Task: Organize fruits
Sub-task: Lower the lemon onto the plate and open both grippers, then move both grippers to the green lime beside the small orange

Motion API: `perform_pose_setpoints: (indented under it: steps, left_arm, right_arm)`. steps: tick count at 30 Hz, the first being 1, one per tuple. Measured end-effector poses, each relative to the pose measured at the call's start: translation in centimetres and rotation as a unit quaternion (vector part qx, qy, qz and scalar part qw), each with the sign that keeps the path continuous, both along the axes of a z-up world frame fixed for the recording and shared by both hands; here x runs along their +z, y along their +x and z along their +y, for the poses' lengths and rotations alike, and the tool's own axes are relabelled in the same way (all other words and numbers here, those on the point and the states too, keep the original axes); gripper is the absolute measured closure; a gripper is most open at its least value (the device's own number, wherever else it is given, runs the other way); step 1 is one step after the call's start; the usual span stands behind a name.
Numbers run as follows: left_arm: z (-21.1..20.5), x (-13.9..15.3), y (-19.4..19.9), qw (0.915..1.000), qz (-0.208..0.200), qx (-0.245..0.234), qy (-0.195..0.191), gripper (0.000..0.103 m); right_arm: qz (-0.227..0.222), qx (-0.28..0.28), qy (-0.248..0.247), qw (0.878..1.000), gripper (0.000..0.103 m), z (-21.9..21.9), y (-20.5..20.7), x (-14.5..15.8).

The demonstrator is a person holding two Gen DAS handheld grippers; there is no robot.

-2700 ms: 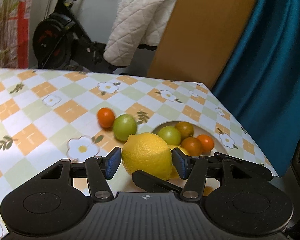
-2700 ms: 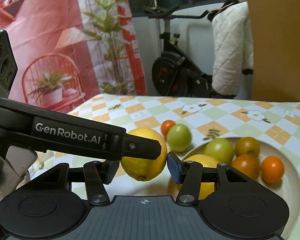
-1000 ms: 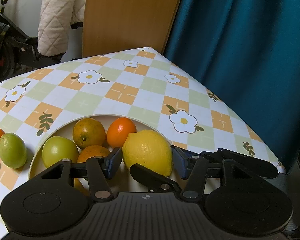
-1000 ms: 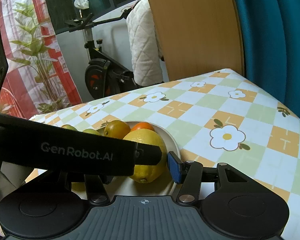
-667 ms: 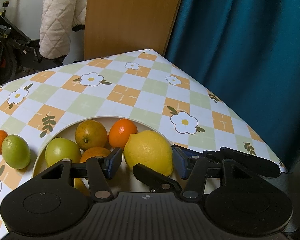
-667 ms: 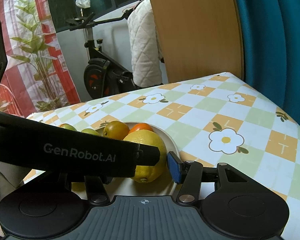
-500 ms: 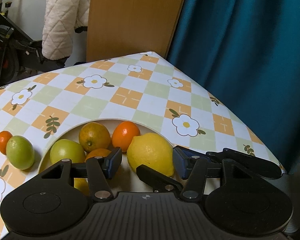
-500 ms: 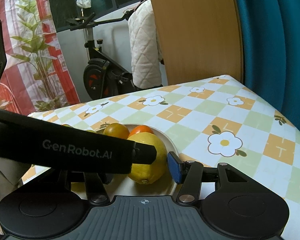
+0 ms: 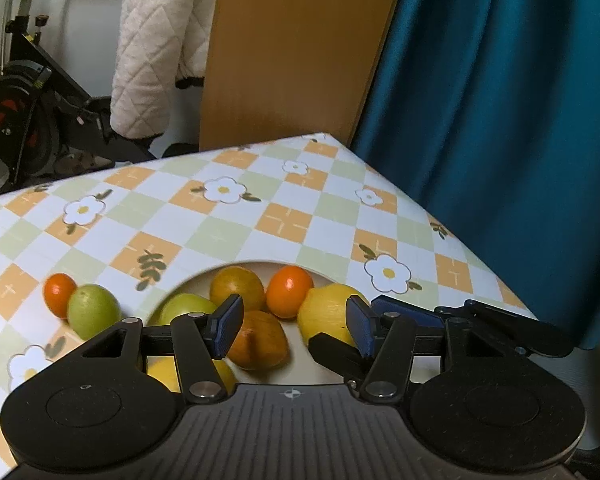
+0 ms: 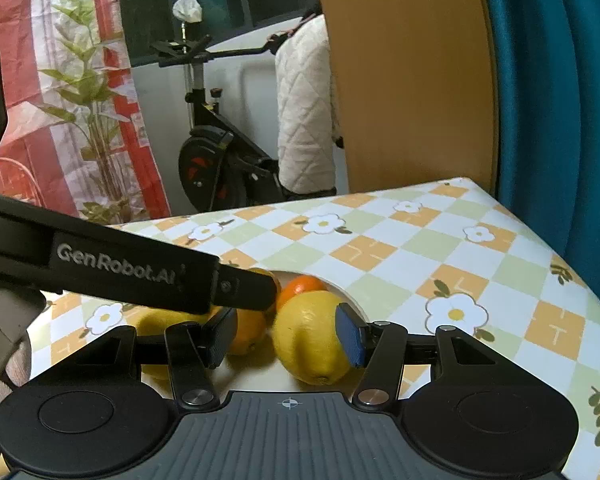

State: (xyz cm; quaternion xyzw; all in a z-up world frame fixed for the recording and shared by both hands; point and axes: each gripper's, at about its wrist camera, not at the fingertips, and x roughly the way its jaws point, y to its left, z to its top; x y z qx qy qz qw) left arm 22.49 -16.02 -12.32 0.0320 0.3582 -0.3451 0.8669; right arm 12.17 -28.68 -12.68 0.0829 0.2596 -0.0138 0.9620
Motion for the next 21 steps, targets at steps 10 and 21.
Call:
perform_pose_setpoints:
  steps: [10, 21]
  left_arm:
    - [3.8, 2.0, 0.1, 0.9991, -0.026, 0.032, -0.006, 0.044]
    - [10.6, 2.9, 1.3, 0.9937, -0.038, 0.105, -0.013, 0.044]
  right_arm:
    - [-0.011, 0.016, -0.004, 1.000, 0.052, 1.4, -0.2, 1.3]
    - [-0.016, 0.045, -0.006, 0.999, 0.052, 3.5, 0.4, 2.3]
